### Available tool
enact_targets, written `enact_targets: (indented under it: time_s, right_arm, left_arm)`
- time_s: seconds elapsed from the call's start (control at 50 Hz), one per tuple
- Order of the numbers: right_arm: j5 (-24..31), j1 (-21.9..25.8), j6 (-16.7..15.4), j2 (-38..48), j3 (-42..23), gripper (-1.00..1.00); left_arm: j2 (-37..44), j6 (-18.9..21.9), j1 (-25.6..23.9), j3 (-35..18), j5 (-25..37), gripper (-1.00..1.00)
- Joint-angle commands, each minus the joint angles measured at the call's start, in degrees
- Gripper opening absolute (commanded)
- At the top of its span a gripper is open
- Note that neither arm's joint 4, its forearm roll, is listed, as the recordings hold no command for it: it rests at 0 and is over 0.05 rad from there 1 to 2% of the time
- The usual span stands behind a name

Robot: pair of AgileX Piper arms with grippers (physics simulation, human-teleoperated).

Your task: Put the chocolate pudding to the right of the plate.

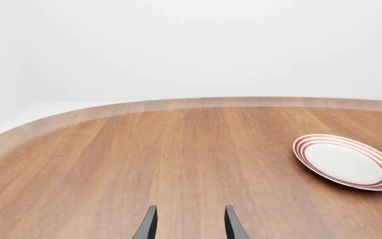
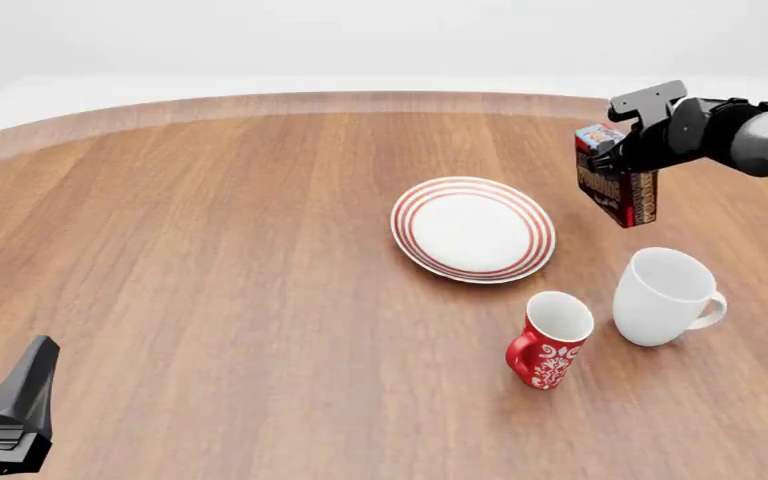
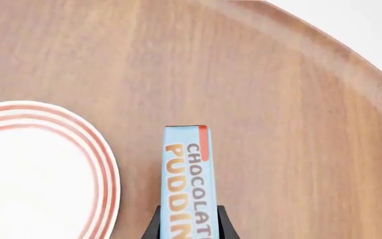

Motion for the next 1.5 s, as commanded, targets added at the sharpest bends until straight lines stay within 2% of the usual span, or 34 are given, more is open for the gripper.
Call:
enact_targets:
  time_s: [0.02,0.36,0.5,0.52,0.6,0.62,0.8,0.88,0.9,0.94,1.02,1.08,1.1,1.12,1.14,1.18,1.24,1.26,1.3,1.38,1.5]
  right_arm:
    - [-2.05,-0.96,0.9,-0.31,2.93,-1.0]
    - [-4.6,-3.0,-0.63,0.07,6.37,-1.0]
    - [-5.46,-1.77,0.47,0.09,7.37,-1.0]
    - [-6.1,-2.61,-0.8,0.09,7.96,-1.0]
    - [-6.89,-2.58,1.61,0.45,8.62,-1.0]
    - [-7.39,-2.55,1.01,0.77,9.19,1.0]
    - [-9.3,-2.16,2.57,0.35,11.5,1.0]
    - [-10.09,-2.7,1.95,-0.26,12.46,1.0]
    - [-10.05,-1.83,4.64,-1.35,12.28,1.0]
    - [-10.83,-0.52,7.75,-4.49,12.91,1.0]
    - [-11.29,3.1,10.27,-13.43,14.79,1.0]
    - [-9.52,3.51,8.57,-22.2,15.27,1.0]
    - [-9.51,3.51,8.57,-22.23,15.29,1.0]
    - [-8.35,2.17,4.98,-26.1,15.1,1.0]
    - [-7.83,1.96,4.18,-28.11,14.79,1.0]
    - [-6.56,1.68,3.33,-31.37,13.82,1.0]
    - [-4.95,3.07,3.89,-34.86,12.56,1.0]
    - [-5.32,2.24,2.01,-36.06,12.92,1.0]
    - [-4.68,3.84,2.8,-38.54,12.3,1.0]
    - [-4.81,5.87,-1.38,-44.91,12.85,1.0]
    - [-3.89,13.75,-2.77,-59.5,14.13,1.0]
  left_arm:
    - [0.0,0.02,-0.01,0.0,0.0,1.0]
    - [0.02,0.0,-0.01,0.0,-0.01,1.0]
    - [0.02,0.0,-0.01,0.0,-0.01,1.0]
    - [0.02,0.0,-0.01,0.0,-0.01,1.0]
    - [0.02,0.0,-0.01,0.0,-0.01,1.0]
    - [0.02,0.01,-0.01,0.0,-0.01,1.0]
    - [0.03,0.01,-0.01,0.0,-0.01,1.0]
    - [0.03,0.02,-0.01,0.0,-0.01,1.0]
    - [0.02,0.01,-0.01,0.0,-0.01,1.0]
    - [0.02,-0.01,-0.01,0.0,-0.01,1.0]
    - [0.05,0.01,-0.03,0.0,-0.02,1.0]
    - [0.04,0.0,-0.01,0.0,-0.01,1.0]
    - [0.04,0.0,-0.01,0.0,-0.01,1.0]
    - [0.04,0.0,-0.02,0.0,-0.01,1.0]
    - [0.03,0.01,-0.01,0.0,-0.01,1.0]
    - [0.02,0.01,-0.02,0.0,-0.01,1.0]
    - [0.04,0.0,-0.02,0.0,-0.01,1.0]
    - [0.04,0.01,-0.02,0.0,-0.01,1.0]
    - [0.05,0.01,-0.02,0.0,-0.02,1.0]
    - [0.05,0.0,-0.02,0.0,-0.02,1.0]
    - [0.03,0.01,-0.01,0.0,-0.01,1.0]
